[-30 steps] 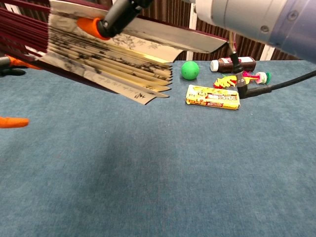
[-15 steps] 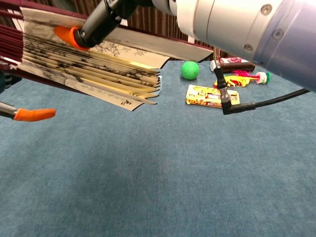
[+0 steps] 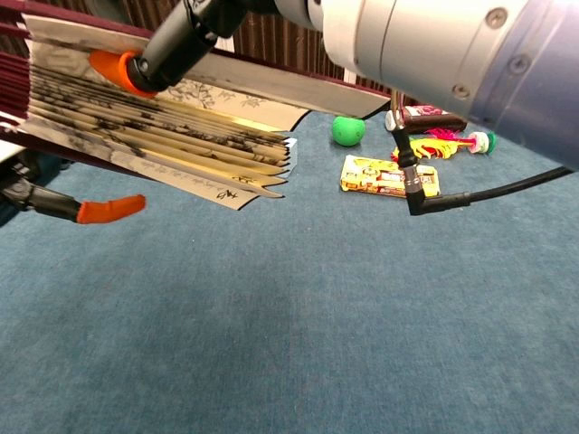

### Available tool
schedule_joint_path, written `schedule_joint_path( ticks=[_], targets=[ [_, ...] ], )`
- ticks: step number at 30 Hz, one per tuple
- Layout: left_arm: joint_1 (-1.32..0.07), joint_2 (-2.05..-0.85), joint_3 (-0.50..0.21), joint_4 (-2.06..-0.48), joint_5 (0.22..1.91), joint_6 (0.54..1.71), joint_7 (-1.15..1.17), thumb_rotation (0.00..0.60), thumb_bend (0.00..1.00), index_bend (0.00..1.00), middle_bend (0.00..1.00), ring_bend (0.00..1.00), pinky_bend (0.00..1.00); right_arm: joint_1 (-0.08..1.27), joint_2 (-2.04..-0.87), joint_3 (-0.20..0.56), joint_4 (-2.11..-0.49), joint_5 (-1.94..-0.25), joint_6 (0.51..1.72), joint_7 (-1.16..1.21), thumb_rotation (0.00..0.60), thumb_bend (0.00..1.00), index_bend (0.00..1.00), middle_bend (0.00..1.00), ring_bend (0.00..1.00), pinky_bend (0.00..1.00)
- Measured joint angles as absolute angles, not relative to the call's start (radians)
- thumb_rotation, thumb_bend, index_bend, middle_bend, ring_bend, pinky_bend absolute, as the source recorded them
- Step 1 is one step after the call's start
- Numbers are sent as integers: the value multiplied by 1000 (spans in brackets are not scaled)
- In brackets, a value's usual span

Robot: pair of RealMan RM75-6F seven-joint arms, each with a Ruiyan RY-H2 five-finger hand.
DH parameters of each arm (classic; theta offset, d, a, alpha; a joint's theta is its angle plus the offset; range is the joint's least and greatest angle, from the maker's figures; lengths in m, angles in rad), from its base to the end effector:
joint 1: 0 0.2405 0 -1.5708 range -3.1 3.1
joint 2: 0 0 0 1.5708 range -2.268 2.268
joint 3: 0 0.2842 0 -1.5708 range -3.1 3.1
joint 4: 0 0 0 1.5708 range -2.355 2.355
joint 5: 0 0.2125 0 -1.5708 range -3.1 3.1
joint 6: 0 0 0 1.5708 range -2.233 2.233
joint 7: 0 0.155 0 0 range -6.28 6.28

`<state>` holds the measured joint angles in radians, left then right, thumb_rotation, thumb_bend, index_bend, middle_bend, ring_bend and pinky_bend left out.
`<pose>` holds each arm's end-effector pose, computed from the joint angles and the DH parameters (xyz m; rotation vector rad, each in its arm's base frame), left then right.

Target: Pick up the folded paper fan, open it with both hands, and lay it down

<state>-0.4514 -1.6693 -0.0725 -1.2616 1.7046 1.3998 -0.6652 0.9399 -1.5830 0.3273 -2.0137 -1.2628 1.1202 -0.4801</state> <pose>-0.2093 0.2881 -0.0138 -1.5550 -1.4175 -1.7800 0.0542 -0.2870 0.0241 2.0282 -0.7864 1.6717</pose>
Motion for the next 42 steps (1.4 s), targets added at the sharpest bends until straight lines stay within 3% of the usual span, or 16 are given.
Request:
schedule_joint_path(
  ticks=[8,14,25,42],
  targets=[
    [-468,-1717,-92,-1243,1694,1421,-644,600,475,617,414,20,167,929,-1564,321,-2026,-1263,1126,-470,600,463,956,156,212,201],
    [-465,-1744,-114,-1244,1673,1456,-624,600,509,686,480,49,192,922,-1547,319,-2034,-1269,1130,-462,600,464,956,156,212,200],
    [-470,-1751,-124,-1231,1647,1456,-599,600,511,742,529,80,215,902,-1515,317,-2048,-1270,1136,-415,600,464,959,156,212,201],
    [-458,-1730,-137,-1093,1643,1544,-620,600,507,723,511,80,215,837,-1384,315,-2005,-1284,1163,-356,600,465,964,156,212,201]
  ],
)
